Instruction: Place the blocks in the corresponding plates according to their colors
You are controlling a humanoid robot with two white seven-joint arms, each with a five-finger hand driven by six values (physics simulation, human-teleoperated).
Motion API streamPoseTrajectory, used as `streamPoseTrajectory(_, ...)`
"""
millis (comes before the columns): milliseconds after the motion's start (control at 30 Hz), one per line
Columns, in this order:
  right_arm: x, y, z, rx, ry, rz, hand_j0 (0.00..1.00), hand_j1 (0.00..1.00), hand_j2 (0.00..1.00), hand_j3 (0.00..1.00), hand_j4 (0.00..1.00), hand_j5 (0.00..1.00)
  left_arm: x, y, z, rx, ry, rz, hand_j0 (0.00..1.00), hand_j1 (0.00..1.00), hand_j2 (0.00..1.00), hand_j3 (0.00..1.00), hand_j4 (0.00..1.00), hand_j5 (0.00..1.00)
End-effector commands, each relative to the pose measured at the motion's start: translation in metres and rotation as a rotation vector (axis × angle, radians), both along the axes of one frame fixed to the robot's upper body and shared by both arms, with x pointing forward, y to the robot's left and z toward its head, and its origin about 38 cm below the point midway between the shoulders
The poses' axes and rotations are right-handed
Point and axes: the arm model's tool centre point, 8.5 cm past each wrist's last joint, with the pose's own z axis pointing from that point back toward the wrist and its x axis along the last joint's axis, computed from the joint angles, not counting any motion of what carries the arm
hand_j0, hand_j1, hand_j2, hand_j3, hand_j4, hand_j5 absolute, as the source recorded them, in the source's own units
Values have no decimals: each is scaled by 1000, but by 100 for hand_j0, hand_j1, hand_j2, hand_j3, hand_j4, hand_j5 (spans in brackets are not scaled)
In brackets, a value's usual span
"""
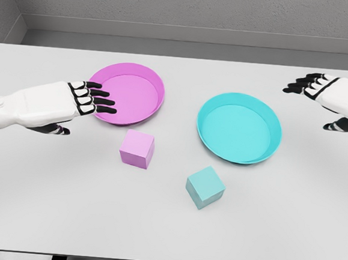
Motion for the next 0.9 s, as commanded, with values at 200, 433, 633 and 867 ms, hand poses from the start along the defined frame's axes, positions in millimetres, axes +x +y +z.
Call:
streamPoseTrajectory(200,0,1,3,-1,-7,2,100,100,100,100,100,100,8,-22,-8,200,85,-46,100,100,100,100,100,100)
streamPoseTrajectory(433,-21,76,-46,-33,114,209,100,100,100,100,100,100,13,-56,-7,281,10,-112,100,100,100,100,100,100)
streamPoseTrajectory(633,-32,125,-71,-110,188,377,100,100,100,100,100,100,18,-97,0,201,-26,-183,100,100,100,100,100,100)
streamPoseTrajectory(867,-46,151,-94,-118,250,461,100,100,100,100,100,100,14,-108,-15,260,17,-210,100,100,100,100,100,100)
